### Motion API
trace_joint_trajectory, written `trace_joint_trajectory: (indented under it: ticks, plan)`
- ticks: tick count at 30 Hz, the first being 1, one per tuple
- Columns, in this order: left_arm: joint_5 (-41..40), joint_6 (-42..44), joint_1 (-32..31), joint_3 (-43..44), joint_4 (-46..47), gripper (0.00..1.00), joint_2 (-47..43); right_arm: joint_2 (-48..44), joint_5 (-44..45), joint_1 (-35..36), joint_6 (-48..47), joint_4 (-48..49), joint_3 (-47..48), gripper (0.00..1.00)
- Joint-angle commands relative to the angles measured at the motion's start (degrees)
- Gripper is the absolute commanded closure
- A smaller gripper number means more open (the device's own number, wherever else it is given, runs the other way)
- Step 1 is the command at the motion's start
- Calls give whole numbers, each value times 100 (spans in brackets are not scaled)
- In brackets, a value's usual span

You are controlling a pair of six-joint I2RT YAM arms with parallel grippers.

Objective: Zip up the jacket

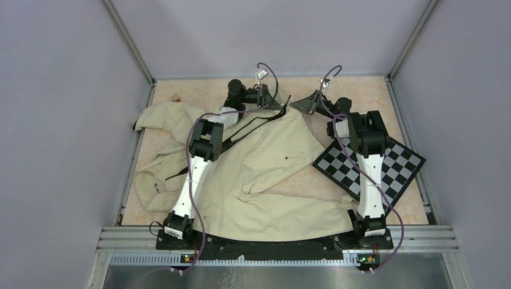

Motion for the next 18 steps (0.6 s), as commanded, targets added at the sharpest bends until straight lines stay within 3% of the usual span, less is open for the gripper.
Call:
trace_joint_trajectory:
  ticks: [1, 10, 13, 18]
  plan:
    - [317, 165, 64, 182, 22, 100, -5, -316, 436, -176, 108, 668, 45, 100]
    - [260, 76, 67, 181, 127, 100, -28, -268, 81, -99, -341, 150, 57, 99]
    - [228, 43, 90, 181, 153, 100, -32, -421, -160, -104, -876, -373, 66, 84]
    - [200, 18, 113, 173, 154, 100, -32, -777, -293, -102, -2104, -1810, 55, 71]
